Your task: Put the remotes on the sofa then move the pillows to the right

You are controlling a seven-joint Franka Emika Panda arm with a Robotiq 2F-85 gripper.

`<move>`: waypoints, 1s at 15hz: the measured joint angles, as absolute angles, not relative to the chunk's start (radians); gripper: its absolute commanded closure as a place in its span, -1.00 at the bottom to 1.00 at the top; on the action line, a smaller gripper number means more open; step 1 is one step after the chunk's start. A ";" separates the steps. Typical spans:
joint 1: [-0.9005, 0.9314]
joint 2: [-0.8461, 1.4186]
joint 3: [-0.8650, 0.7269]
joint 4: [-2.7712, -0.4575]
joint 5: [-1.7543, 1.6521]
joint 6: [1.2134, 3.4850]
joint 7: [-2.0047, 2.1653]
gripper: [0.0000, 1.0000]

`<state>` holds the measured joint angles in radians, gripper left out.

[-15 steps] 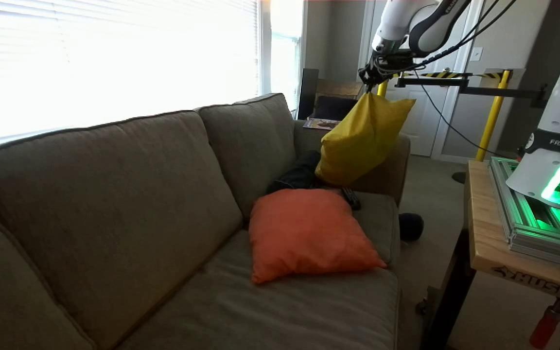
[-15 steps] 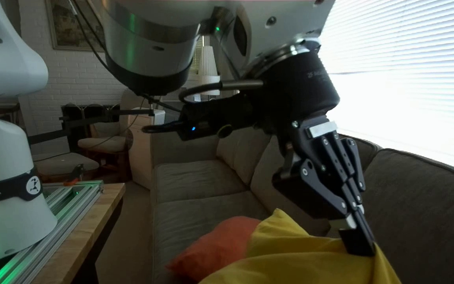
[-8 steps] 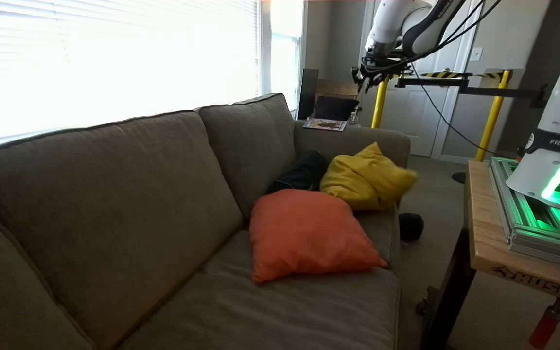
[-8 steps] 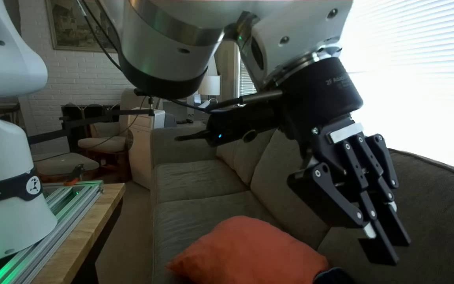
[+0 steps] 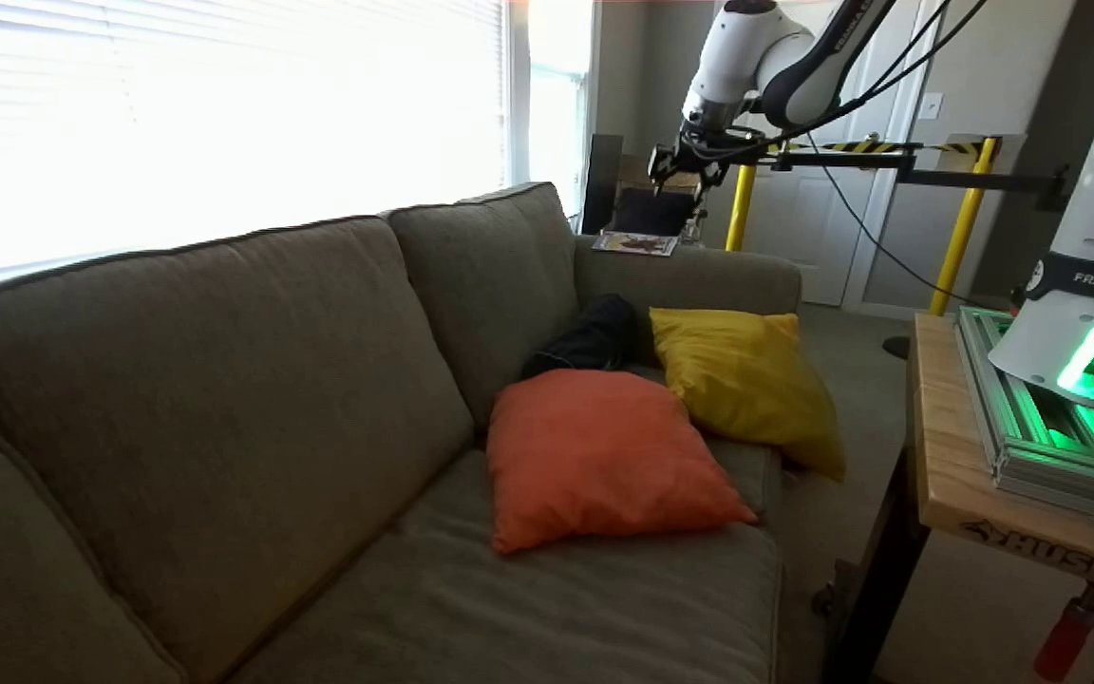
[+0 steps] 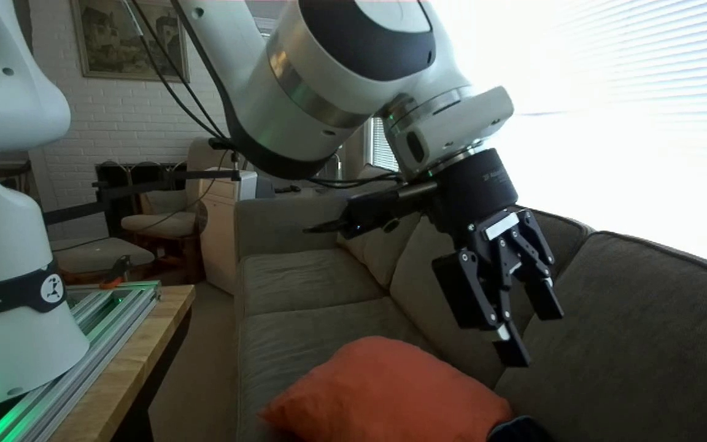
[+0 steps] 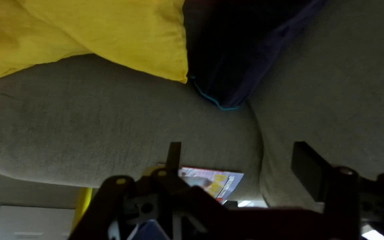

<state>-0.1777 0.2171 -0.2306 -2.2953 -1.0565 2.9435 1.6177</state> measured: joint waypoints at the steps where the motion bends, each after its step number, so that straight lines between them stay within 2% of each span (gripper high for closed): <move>1: -0.177 0.231 -0.210 -2.301 -1.051 2.969 1.590 -1.00; 10: -0.191 0.433 0.075 -2.319 -0.899 3.067 1.256 -1.00; 15: -0.412 0.570 0.392 -2.297 -0.766 2.967 0.923 -1.00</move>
<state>-0.4123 0.5705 0.3924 -2.2967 -0.7658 2.9671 0.9228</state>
